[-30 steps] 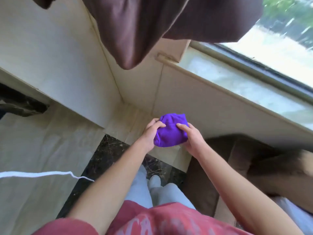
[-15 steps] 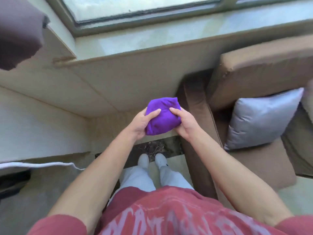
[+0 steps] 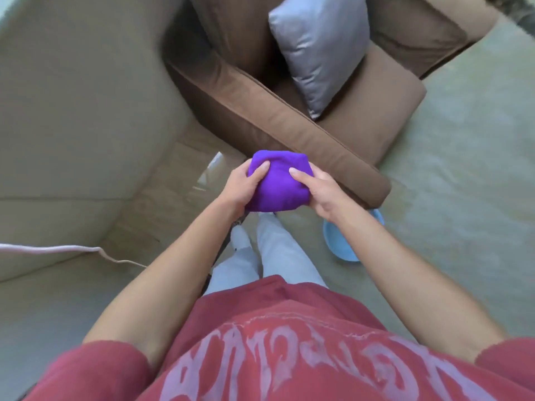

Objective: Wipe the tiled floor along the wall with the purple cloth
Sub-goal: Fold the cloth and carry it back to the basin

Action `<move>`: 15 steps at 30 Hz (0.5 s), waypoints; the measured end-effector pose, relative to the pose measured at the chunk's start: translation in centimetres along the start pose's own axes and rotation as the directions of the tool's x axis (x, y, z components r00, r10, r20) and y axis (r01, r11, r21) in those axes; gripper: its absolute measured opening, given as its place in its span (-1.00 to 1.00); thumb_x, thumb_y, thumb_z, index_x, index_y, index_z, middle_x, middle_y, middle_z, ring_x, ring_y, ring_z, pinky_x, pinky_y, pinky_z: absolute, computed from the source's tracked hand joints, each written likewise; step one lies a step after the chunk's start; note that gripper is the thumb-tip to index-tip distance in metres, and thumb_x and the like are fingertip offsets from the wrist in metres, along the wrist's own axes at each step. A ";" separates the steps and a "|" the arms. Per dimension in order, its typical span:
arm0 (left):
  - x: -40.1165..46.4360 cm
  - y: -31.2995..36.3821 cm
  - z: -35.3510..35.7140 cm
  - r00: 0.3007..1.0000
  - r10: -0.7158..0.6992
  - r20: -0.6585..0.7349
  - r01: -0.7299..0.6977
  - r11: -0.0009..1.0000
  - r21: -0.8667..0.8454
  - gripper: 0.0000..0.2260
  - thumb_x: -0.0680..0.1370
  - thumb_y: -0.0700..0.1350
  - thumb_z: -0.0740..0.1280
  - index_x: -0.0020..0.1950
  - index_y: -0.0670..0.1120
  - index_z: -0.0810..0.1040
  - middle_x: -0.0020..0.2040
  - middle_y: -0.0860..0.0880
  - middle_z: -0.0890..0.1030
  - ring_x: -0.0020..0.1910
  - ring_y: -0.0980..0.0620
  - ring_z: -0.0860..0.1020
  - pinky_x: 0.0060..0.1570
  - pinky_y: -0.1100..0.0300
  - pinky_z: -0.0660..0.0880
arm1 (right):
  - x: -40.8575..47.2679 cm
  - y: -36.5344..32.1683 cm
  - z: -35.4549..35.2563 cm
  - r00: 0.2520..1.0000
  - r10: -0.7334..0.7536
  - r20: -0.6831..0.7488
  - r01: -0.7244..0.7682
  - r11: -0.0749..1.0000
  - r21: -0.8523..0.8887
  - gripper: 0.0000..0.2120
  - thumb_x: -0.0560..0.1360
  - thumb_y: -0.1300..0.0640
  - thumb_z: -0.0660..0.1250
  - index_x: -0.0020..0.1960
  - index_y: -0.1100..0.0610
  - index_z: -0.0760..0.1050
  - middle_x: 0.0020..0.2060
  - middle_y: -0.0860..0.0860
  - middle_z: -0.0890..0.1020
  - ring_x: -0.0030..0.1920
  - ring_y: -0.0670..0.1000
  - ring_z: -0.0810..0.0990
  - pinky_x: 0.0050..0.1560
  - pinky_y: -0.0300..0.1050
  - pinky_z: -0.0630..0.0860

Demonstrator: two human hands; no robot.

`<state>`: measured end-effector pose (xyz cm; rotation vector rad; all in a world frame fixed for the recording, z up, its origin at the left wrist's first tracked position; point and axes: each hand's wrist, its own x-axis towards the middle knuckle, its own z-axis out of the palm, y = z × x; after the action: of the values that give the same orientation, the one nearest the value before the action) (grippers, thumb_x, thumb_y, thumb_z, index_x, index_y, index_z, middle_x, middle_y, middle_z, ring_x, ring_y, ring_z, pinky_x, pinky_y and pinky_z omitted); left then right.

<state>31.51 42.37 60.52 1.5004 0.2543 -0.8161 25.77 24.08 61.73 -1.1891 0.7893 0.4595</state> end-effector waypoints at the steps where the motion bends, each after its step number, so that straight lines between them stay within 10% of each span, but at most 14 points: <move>1: -0.3 -0.7 0.9 1.000 0.001 0.018 -0.002 0.999 0.054 -0.90 0.58 0.07 0.37 -0.02 0.13 0.68 -0.02 0.10 0.73 0.00 0.14 0.65 0.15 0.09 0.57 | -1.0 1.3 -0.6 0.996 -0.028 -0.079 0.027 1.000 -0.015 -0.66 0.55 0.13 0.42 0.31 0.05 0.56 0.21 0.09 0.69 0.13 0.02 0.66 0.18 0.03 0.55; 9: -2.2 -5.1 10.5 0.994 -0.029 0.108 0.009 0.984 0.176 -0.87 0.60 -0.07 0.38 0.02 -0.10 0.67 -0.08 -0.03 0.68 -0.08 0.09 0.58 0.06 0.09 0.53 | -7.6 7.8 -7.7 0.861 -0.182 -0.474 0.137 0.982 -0.129 -0.91 0.51 -0.02 0.42 0.01 -0.07 0.63 -0.01 0.00 0.74 0.03 0.00 0.71 0.10 0.01 0.62; 15: -3.3 -8.6 19.2 0.923 -0.290 0.252 0.293 0.956 0.024 -0.83 0.62 -0.18 0.36 0.20 -0.15 0.62 0.14 -0.18 0.64 0.14 -0.08 0.58 0.33 -0.07 0.48 | -10.7 12.4 -17.0 0.841 -0.109 -0.530 0.138 0.990 0.014 -0.83 0.40 -0.14 0.46 -0.01 -0.17 0.66 -0.05 -0.13 0.76 0.00 -0.10 0.72 0.05 -0.09 0.62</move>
<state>17.55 26.51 57.80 1.3444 0.2953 -1.2324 5.11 13.08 59.15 -1.3273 1.1805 -0.0104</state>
